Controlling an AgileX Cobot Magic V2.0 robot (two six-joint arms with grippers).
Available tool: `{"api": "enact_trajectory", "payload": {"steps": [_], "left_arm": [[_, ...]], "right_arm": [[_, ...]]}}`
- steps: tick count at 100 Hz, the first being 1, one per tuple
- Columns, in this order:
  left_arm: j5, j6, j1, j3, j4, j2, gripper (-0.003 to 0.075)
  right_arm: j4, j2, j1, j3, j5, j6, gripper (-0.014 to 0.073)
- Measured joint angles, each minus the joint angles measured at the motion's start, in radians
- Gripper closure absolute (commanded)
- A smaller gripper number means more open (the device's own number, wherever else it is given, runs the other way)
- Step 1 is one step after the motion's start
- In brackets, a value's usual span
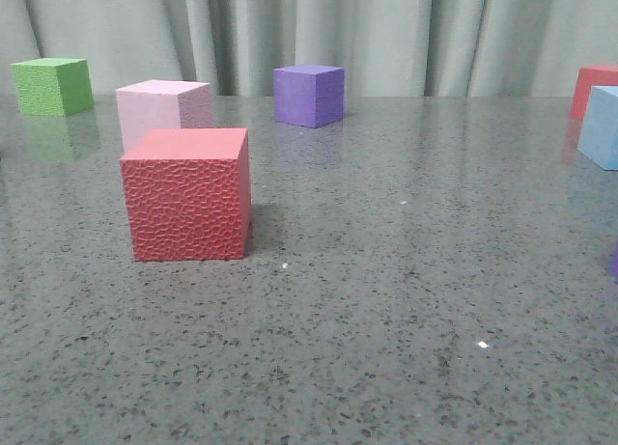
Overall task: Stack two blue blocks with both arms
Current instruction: 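Move the right gripper over the light blue cube beside the red cube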
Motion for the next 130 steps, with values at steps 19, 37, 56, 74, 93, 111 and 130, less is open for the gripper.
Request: {"api": "enact_trajectory", "payload": {"steps": [19,37,56,74,93,111,130], "left_arm": [[0.044,0.0,0.0,-0.072,-0.019,0.094,0.0739],[0.057,0.0,0.0,-0.074,-0.04,0.114,0.0739],[0.083,0.0,0.0,-0.074,-0.042,0.114,0.0739],[0.085,0.0,0.0,-0.076,-0.042,0.114,0.0738],[0.085,0.0,0.0,-0.076,-0.042,0.114,0.0674],[0.085,0.0,0.0,-0.076,-0.042,0.114,0.0363],[0.085,0.0,0.0,-0.076,-0.042,0.114,0.0003]], "right_arm": [[0.004,0.143,0.0,-0.134,0.136,0.0,0.0661],[0.004,0.188,0.0,-0.155,0.136,0.0,0.0661],[0.004,0.19,0.0,-0.155,0.134,0.0,0.0661],[0.004,0.19,0.0,-0.155,0.134,0.0,0.0659],[0.004,0.19,0.0,-0.155,0.14,0.0,0.051],[0.005,0.19,0.0,-0.155,0.144,0.0,0.0138],[0.006,0.19,0.0,-0.155,0.148,0.0,-0.0045]]}}
